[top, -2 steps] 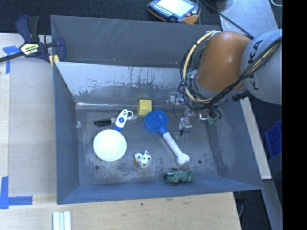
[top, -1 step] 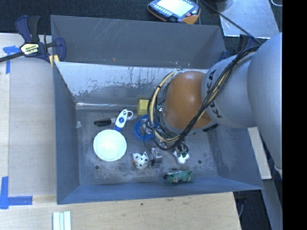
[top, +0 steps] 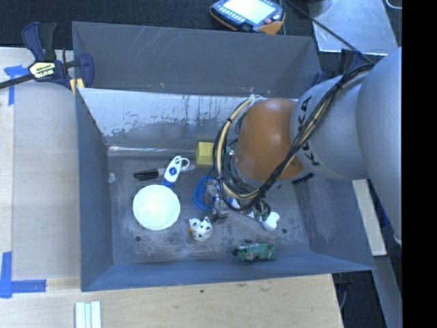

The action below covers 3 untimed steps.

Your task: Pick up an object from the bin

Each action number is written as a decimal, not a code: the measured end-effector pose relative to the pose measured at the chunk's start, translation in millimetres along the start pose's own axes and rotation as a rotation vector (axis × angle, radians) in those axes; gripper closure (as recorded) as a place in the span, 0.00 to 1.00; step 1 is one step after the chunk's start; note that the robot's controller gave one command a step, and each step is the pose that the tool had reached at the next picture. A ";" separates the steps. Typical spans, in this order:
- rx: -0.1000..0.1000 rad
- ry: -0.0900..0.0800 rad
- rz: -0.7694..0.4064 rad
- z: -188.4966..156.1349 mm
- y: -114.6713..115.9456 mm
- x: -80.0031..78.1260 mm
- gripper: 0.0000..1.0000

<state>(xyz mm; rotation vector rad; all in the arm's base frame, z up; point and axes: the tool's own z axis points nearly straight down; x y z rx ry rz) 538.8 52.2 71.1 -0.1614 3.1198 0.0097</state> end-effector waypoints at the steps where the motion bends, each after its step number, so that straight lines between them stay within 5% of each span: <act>1: 0.001 -0.009 -0.093 -78.5 -8.7 23.9 1.00; 2: 0.003 -0.015 -0.284 -68.1 -24.5 10.4 1.00; 3: 0.004 -0.029 -0.241 -175.7 -5.7 -24.5 1.00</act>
Offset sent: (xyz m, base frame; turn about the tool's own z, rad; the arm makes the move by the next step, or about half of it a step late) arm -0.0258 -0.0108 0.0740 -0.0938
